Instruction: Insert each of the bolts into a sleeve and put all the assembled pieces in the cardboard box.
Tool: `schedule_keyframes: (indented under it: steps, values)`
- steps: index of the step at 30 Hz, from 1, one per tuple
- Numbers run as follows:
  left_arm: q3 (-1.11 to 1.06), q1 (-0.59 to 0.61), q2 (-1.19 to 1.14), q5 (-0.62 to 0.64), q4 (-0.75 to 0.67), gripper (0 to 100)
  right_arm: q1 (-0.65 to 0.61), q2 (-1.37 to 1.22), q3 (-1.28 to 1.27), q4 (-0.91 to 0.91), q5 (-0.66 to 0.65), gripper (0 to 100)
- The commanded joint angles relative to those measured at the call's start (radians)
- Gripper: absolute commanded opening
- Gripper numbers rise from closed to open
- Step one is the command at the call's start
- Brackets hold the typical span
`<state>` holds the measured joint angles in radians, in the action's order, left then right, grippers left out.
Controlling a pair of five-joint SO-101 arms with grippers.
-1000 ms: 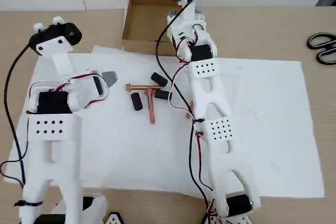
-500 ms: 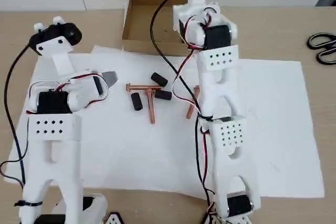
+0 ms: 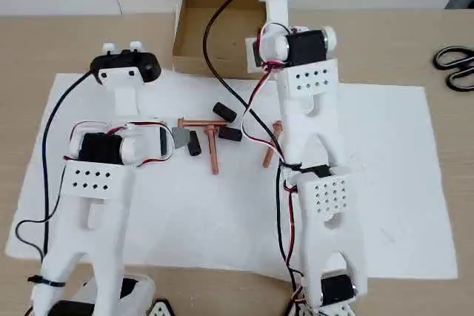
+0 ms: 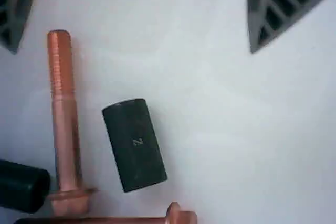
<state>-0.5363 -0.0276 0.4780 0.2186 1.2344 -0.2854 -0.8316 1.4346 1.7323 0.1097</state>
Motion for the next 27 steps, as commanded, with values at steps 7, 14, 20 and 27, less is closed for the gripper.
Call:
schedule_keyframes:
  steps: [7, 14, 20, 27]
  values:
    - [0.012, -0.006, 0.023, -0.023, -0.014, 27, 0.021, 0.595, -0.450, 0.016, -0.009, 23.1]
    - [0.005, -0.002, 0.023, -0.017, -0.044, 27, 0.031, 0.865, -1.022, 0.004, -0.009, 23.1]
    - [-0.064, 0.064, 0.023, -0.018, -0.204, 27, 0.113, 0.797, -1.157, -0.018, -0.009, 23.1]
    - [-0.073, 0.133, 0.021, -0.021, -0.227, 27, 0.183, 0.578, -1.152, -0.090, -0.011, 23.2]
